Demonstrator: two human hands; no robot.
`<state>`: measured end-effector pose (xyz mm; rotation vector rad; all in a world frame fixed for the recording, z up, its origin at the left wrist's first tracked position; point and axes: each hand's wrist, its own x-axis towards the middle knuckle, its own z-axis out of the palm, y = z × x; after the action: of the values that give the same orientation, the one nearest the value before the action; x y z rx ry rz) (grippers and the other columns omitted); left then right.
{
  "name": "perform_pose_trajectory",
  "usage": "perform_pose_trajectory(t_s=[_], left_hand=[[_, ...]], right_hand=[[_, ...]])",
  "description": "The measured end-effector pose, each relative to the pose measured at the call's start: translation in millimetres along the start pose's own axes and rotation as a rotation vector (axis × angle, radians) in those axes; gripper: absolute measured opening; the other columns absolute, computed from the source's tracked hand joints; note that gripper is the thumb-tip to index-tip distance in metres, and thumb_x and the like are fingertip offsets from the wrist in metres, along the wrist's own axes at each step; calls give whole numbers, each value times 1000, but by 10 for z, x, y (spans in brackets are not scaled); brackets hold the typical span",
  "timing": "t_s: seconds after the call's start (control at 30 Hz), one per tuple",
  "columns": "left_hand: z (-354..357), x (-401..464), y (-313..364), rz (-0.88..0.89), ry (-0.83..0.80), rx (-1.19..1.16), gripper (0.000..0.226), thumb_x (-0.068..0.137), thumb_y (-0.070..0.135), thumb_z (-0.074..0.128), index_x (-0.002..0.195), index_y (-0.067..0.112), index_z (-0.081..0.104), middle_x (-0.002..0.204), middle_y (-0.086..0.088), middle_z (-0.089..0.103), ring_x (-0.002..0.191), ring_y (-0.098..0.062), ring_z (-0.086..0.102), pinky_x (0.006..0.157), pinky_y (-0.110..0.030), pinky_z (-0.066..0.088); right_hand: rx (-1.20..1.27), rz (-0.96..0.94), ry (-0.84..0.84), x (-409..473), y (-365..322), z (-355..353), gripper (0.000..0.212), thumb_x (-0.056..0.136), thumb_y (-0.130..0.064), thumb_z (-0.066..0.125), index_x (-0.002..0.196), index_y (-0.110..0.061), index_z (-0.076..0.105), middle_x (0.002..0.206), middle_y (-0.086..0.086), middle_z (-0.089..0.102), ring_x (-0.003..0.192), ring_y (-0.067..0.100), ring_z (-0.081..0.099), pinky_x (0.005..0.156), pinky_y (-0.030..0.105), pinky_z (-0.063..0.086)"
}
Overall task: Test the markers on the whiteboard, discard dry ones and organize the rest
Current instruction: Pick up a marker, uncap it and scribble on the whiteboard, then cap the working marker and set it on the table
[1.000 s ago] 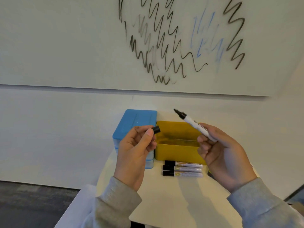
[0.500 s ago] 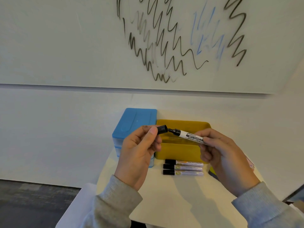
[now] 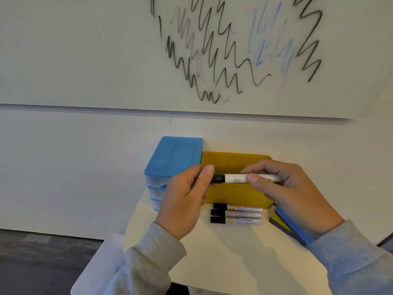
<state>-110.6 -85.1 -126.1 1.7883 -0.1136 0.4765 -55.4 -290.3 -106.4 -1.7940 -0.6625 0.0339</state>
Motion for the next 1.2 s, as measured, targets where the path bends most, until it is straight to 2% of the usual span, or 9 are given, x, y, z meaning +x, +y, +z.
perform_pose_trajectory(t_s=[0.13, 0.33, 0.43, 0.53, 0.63, 0.77, 0.87, 1.1, 1.2], left_hand=[[70, 14, -58, -84, 112, 70, 61, 96, 54, 39, 61, 7, 54, 49, 11, 40, 50, -8, 38, 54, -26, 33], [148, 18, -168, -78, 253, 153, 56, 104, 43, 37, 59, 12, 39, 51, 10, 31, 53, -10, 31, 52, -28, 27], [174, 9, -209, -68, 279, 171, 53, 105, 36, 38, 57, 15, 34, 49, 9, 29, 50, -10, 27, 50, -28, 24], [187, 13, -248, -64, 256, 187, 53, 106, 31, 40, 54, 18, 31, 46, 10, 32, 48, -10, 29, 48, -23, 23], [196, 25, -270, -61, 255, 166, 53, 105, 29, 42, 54, 20, 32, 45, 11, 33, 48, -10, 30, 48, -21, 24], [201, 8, -355, -67, 216, 163, 52, 103, 34, 42, 54, 18, 36, 50, 10, 33, 52, -12, 32, 53, -40, 29], [196, -18, -448, -93, 161, 182, 53, 102, 38, 40, 54, 19, 34, 50, 9, 31, 52, -13, 30, 53, -43, 28], [108, -67, -664, -163, -12, 198, 55, 97, 53, 36, 60, 15, 53, 51, 12, 46, 54, -7, 43, 55, -19, 34], [87, -167, -823, -220, -152, 273, 44, 103, 42, 43, 74, 14, 60, 59, 12, 52, 59, -9, 48, 61, -26, 43]], right_hand=[[-194, -73, -67, -5, 36, 90, 14, 93, -36, 61, 95, -33, 75, 82, -3, 67, 77, 19, 59, 68, 32, 46], [-214, -108, -56, -16, 81, 227, 8, 93, -29, 65, 96, -32, 73, 81, -7, 67, 75, 15, 58, 64, 16, 42], [-179, -86, -53, -19, 128, 274, 7, 92, -32, 65, 91, -33, 72, 77, -5, 65, 73, 14, 57, 63, 21, 45], [-140, -50, -88, -6, 169, 294, 14, 92, -40, 62, 87, -31, 72, 80, -1, 66, 80, 23, 58, 71, 42, 48], [-105, -32, -91, 8, 194, 308, 15, 91, -38, 63, 85, -28, 73, 79, -2, 65, 80, 19, 57, 74, 36, 45], [-54, 23, -105, -18, 289, 331, 14, 92, -30, 65, 82, -24, 73, 68, -15, 58, 67, 1, 48, 62, 12, 35], [-15, 69, -132, -53, 382, 364, 14, 93, -26, 64, 84, -19, 73, 65, -19, 57, 64, -1, 47, 60, 8, 34], [-275, 6, -113, -129, 756, 395, 12, 95, -42, 58, 97, -37, 69, 88, -12, 62, 88, 14, 55, 75, 36, 45], [-538, -45, -125, -246, 980, 388, 18, 95, -52, 54, 103, -41, 66, 93, -20, 55, 93, 7, 47, 76, 37, 42]])
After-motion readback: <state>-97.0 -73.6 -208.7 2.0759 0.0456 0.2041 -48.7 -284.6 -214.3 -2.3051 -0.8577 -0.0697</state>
